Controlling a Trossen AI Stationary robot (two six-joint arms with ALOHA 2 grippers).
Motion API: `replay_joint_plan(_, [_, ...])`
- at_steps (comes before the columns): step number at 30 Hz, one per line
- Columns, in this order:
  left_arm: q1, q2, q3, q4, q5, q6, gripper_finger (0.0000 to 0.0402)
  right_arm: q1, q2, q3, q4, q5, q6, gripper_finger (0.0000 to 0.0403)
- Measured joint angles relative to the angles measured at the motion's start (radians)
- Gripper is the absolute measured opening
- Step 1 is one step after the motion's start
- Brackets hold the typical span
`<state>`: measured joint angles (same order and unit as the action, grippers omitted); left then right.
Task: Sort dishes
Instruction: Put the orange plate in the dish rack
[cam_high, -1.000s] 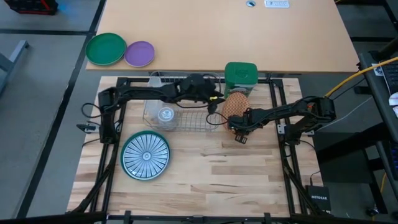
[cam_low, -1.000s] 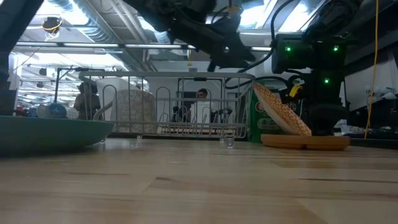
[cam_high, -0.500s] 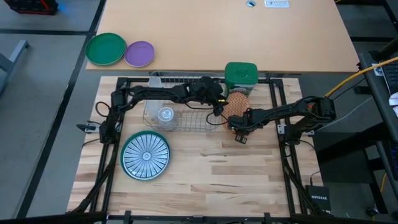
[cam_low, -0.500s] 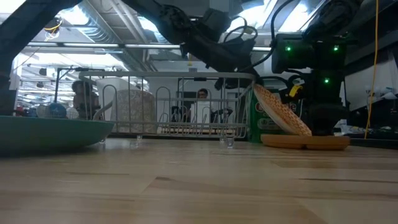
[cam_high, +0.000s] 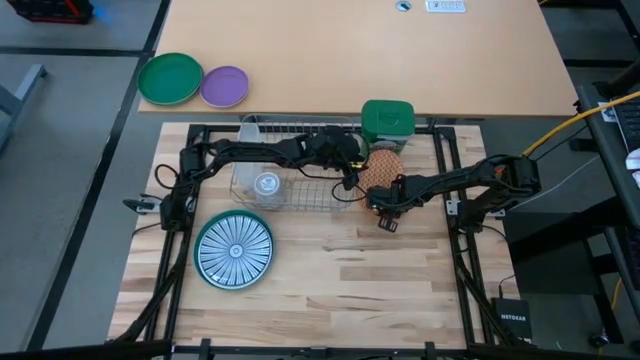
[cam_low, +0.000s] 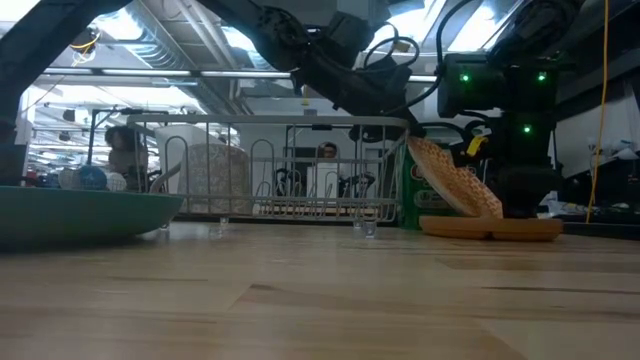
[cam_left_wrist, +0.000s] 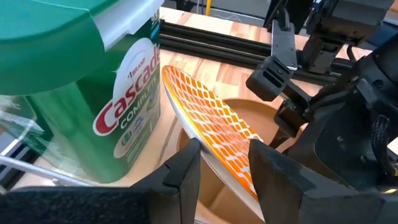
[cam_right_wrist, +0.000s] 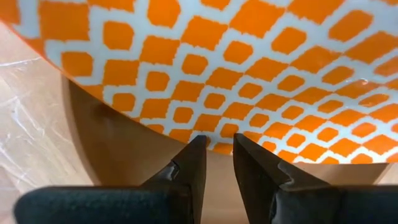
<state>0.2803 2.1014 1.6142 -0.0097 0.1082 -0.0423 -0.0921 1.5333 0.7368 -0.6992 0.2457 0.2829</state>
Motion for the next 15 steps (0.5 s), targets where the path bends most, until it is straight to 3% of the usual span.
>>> replay_joint_plan(11, [0.004, 0.0, 0.001, 0.009, 0.005, 0.004, 0.0017, 0.001, 0.0, 0.0, -0.001, 0.0, 0.0, 0.0088])
replay_joint_plan(15, [0.005, 0.0, 0.001, 0.002, 0.008, 0.017, 0.0002, 0.001, 0.0, 0.0, -0.001, -0.001, 0.0, 0.0088])
